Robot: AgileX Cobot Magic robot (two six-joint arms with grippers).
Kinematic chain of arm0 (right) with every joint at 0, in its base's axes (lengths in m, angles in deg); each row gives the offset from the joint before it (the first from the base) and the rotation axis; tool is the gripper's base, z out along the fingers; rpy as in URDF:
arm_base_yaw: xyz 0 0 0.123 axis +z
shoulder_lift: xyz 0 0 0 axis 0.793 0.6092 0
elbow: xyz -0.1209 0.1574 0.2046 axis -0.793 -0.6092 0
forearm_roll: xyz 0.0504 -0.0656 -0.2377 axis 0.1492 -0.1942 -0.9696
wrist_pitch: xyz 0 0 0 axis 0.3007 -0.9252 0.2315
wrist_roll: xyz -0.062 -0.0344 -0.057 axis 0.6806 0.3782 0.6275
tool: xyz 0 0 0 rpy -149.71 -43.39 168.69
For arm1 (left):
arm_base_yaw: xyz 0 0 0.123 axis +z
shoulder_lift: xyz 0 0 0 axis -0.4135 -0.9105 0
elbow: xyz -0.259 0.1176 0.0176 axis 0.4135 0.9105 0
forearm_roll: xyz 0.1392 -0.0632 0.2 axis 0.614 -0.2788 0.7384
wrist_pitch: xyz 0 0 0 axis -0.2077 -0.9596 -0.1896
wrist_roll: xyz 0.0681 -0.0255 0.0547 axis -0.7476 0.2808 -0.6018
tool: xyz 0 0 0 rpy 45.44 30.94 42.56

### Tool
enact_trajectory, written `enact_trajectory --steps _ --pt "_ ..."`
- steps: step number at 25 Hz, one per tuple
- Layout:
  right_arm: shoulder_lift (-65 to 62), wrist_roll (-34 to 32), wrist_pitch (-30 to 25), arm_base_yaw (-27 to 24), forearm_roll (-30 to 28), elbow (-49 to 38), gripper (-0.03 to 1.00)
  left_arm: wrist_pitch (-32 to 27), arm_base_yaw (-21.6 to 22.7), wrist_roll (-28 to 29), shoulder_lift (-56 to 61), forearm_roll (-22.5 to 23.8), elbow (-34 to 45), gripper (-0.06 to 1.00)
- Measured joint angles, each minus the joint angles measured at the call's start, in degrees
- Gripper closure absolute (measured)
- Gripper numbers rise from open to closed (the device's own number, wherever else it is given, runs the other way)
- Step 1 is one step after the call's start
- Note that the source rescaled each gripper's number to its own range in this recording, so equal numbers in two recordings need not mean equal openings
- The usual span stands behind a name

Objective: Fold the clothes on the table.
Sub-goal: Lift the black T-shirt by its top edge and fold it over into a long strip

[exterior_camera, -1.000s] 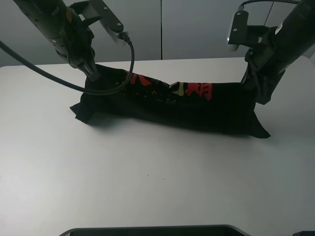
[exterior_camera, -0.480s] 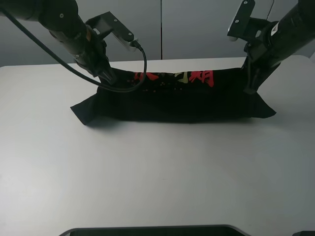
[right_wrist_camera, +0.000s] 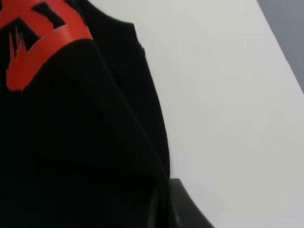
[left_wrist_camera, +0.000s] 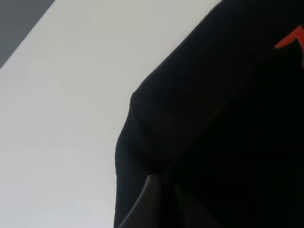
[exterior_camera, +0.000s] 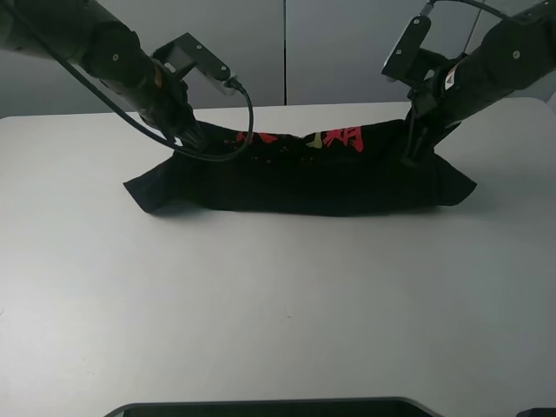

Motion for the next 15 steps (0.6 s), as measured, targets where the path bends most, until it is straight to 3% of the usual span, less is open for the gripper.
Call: enact_trajectory --steps 8,10,12,14,15 --pt "2.95 -5.39 7.02 -3.38 -1.24 0.0 0.97 6.34 1.79 2.91 -1.31 1.65 0.0 0.94" --pt "3.15 -5.79 7.8 -3.78 -1.24 0.0 0.96 6.69 1.9 3.33 -1.51 1.65 0.0 0.9" --pt "3.36 -6.22 8.03 -4.15 -0.86 0.0 0.87 6.93 1.9 4.81 -1.51 2.16 0.0 0.78" --pt "3.36 -7.27 8.74 -4.41 -0.22 0.0 0.69 7.78 2.12 7.88 -1.51 3.39 0.0 0.61" --pt "3.36 -8.06 9.09 -4.49 -0.11 0.0 0.55 8.05 2.12 9.82 -1.51 3.52 0.0 0.49"
